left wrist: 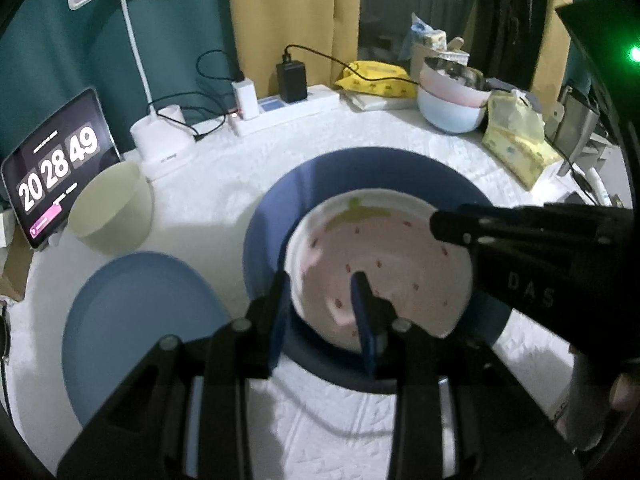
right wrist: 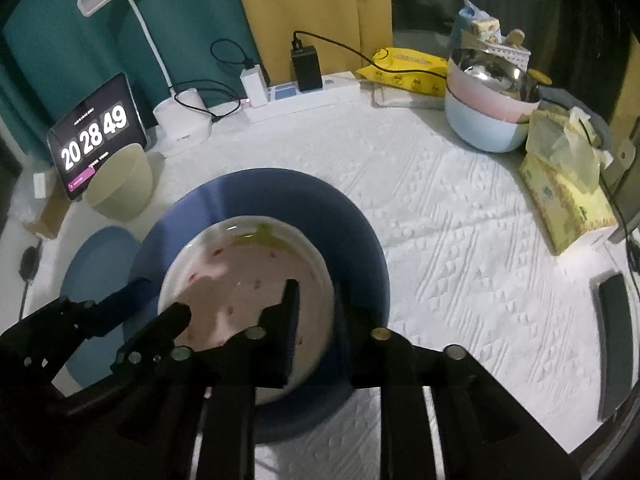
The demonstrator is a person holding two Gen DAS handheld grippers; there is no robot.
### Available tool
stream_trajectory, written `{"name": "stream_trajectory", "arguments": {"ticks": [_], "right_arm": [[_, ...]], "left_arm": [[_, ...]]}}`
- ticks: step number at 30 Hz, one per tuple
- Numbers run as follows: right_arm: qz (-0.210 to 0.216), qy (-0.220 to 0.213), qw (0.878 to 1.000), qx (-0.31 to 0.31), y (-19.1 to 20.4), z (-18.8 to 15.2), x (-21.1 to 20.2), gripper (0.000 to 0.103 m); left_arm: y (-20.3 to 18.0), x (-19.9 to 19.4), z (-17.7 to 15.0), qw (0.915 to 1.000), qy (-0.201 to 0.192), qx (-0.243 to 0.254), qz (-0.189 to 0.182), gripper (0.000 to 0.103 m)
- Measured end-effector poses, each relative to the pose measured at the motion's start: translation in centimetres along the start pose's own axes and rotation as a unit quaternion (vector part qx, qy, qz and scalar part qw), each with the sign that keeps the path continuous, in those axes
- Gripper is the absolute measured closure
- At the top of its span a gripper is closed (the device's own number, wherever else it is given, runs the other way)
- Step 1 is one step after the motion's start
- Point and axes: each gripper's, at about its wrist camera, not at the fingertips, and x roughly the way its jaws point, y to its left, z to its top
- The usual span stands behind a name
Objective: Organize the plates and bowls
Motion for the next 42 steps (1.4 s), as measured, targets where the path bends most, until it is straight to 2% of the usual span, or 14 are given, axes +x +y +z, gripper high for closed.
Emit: {"name": "stream_trajectory", "arguments": {"ticks": [6,16,26,30,42], "right_arm": [[-0.011,-0.014,1.0,-0.007,0.5,0.5,-1.0,0.082],[0.001,-0.033,0.999,-0.022,2.6,2.0,-2.4,0.082],[0.006,-0.033,0.999,-0.043,5.3,3.3,-2.3,0.082],[0.008,-0.035,0.998,-0.048,6.1,3.7,-2.3,0.082],[0.017,-0.034,0.997,-0.066,9.4,4.9,-1.4,0.082]], "left_arm": [[0.8,-0.9,0.3,0.9998,-0.014,-0.013,-0.002,0.07],[3.0,-2.4,0.9,0.9987,-0.038,-0.034,0.002,0.069],[5.8,-3.2,1.3,0.9965,-0.054,-0.063,0.005,0.067],[7.4,-3.6,1.4,0.995,-0.062,-0.078,0.002,0.058],[11.7,-4.1,1.4,0.9916,-0.074,-0.104,0.017,0.058]]}}
